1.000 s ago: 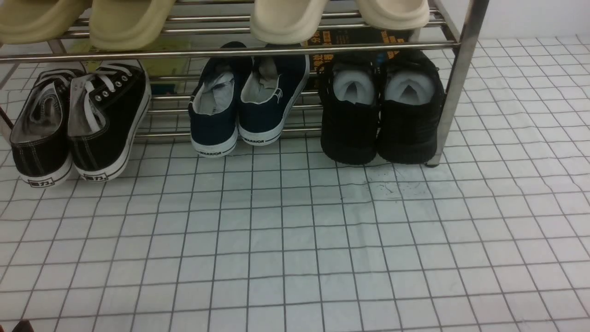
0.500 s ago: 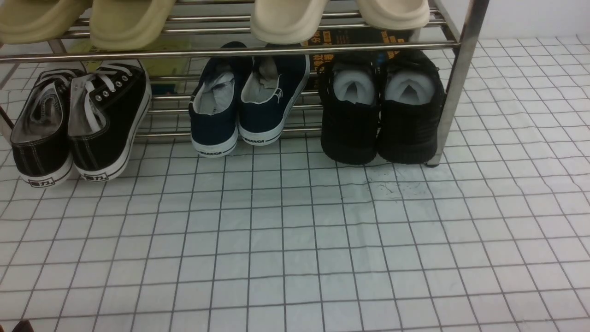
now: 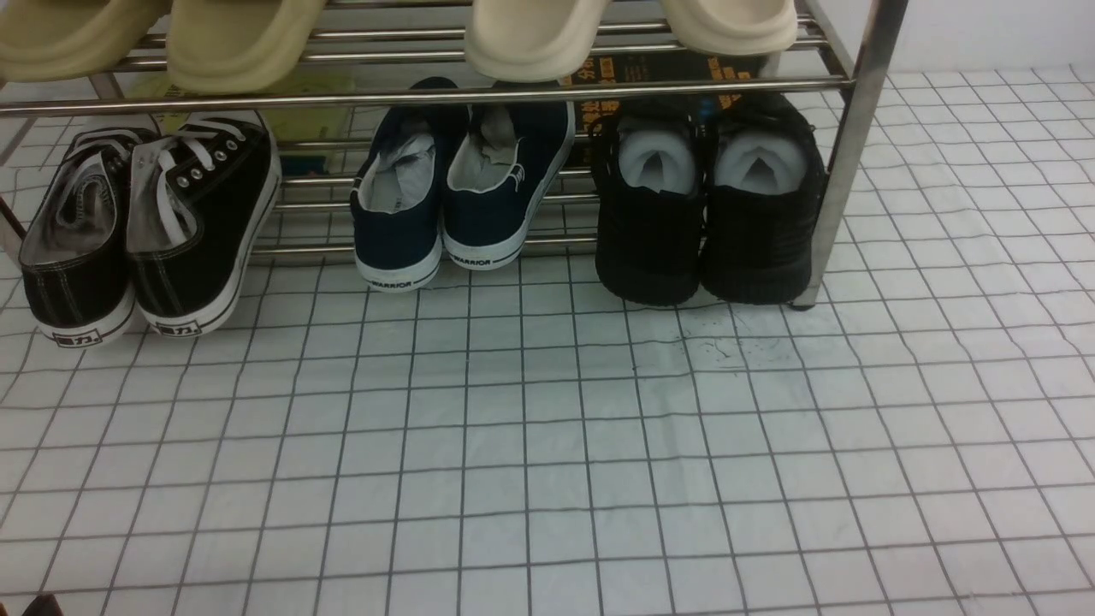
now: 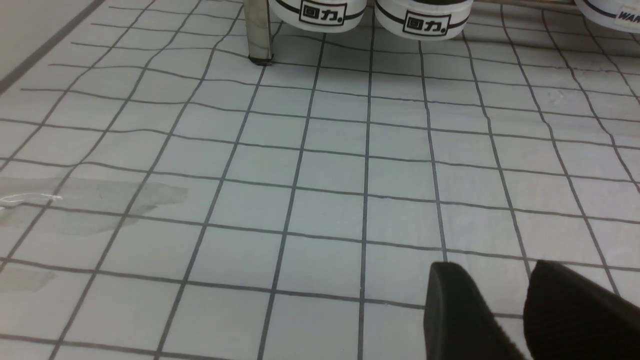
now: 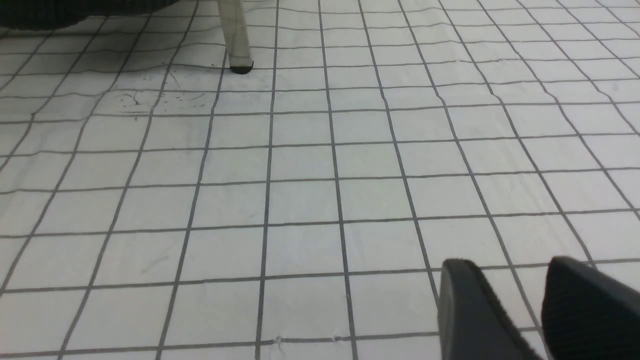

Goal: Take the shoes off the shelf with your hand from the white checkered tablecloth.

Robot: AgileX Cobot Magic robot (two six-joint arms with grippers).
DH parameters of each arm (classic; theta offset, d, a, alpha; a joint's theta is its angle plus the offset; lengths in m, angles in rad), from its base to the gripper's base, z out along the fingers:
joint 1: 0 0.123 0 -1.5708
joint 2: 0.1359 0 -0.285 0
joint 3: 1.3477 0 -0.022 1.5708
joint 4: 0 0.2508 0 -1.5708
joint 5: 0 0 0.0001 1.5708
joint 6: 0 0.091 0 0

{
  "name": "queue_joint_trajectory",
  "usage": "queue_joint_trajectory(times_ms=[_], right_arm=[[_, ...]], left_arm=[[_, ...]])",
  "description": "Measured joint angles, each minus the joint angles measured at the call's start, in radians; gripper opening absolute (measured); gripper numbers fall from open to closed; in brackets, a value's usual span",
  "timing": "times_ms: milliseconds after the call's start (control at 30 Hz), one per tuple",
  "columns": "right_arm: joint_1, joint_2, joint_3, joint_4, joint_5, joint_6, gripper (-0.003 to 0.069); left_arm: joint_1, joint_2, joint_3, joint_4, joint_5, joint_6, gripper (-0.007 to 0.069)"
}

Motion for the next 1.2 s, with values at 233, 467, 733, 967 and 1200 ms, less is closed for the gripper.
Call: queue_joint_trajectory(times_ms=[233, 467, 733, 967, 1200], right_arm=[[0.000, 0.000, 0.000, 0.001, 0.000, 0.000, 0.0239], [0.000, 0.000, 0.000, 0.320, 0.004, 0.223, 0.0239], [0.000, 0.000, 0.008, 0.606, 0.003, 0.353, 0.0239], [0.000, 0.037, -0.157, 0.595, 0.022, 0.134, 0.0151], [0.000, 0.492, -0.574, 0.297, 0.472, 0.063, -0.0010]], left_arm=[[0.000, 0.000, 0.000, 0.000, 0.000, 0.000, 0.0240], [0.000, 0.000, 0.000, 0.000, 0.000, 0.000, 0.0240], [0.000, 0.000, 0.000, 0.000, 0.000, 0.000, 0.0240], [0.000, 0.000, 0.000, 0.000, 0.000, 0.000, 0.0240], [0.000, 0.000, 0.000, 0.000, 0.000, 0.000, 0.0240]])
